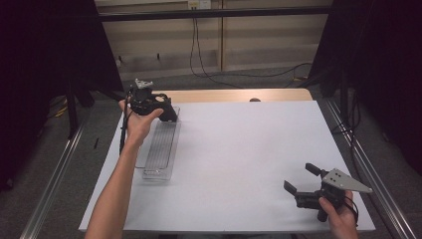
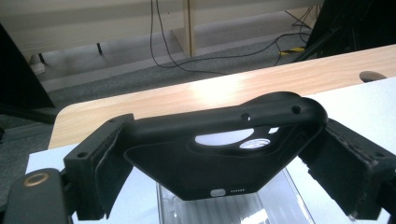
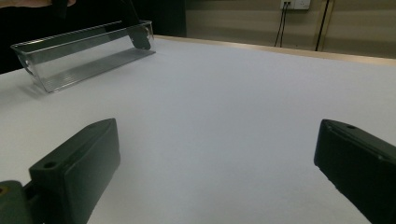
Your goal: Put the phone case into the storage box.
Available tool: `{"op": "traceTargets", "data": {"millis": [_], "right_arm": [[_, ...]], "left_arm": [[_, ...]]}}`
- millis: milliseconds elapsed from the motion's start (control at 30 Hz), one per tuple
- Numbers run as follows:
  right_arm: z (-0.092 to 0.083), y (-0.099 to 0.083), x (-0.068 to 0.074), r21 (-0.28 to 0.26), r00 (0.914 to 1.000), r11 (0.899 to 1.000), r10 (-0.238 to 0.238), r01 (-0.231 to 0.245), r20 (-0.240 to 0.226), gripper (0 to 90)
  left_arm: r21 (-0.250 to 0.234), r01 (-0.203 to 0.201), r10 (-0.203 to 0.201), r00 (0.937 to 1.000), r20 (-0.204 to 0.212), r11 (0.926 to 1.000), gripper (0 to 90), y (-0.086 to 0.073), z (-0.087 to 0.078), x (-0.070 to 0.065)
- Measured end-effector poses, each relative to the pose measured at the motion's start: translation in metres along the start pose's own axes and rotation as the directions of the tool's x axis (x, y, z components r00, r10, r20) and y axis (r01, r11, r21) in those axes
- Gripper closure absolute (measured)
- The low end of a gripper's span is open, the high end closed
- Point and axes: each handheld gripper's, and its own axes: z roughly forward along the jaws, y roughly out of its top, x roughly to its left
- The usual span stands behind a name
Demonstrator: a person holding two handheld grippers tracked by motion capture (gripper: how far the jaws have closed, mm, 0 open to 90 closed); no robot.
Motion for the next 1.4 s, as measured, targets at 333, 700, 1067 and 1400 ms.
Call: {"op": "traceTargets", "data": {"millis": [333, 700, 1067, 1400], "right_arm": [[0.000, 0.000, -0.001, 0.001, 1.0000, 1.000, 0.000, 0.000, 0.001, 0.0], [0.001, 0.000, -0.001, 0.002, 1.0000, 1.000, -0.001, 0.001, -0.001, 0.0], [0.001, 0.000, -0.001, 0.005, 1.0000, 1.000, -0.003, 0.003, -0.003, 0.0], [0.001, -0.001, -0.002, 0.004, 1.0000, 1.000, -0.002, 0.002, -0.003, 0.0]], "left_arm": [[0.000, -0.019, 0.019, 0.9990, 0.040, 0.9998, 12.8, 0.000, 0.004, 0.000], [0.011, -0.027, 0.027, 0.9993, 0.026, 0.9996, 13.1, 0.003, 0.008, 0.000], [0.009, -0.018, 0.018, 0.9992, 0.037, 0.9998, 12.8, 0.004, 0.014, 0.000], [-0.005, -0.017, 0.017, 0.9986, 0.049, 0.9998, 11.5, 0.004, 0.021, 0.004]]}}
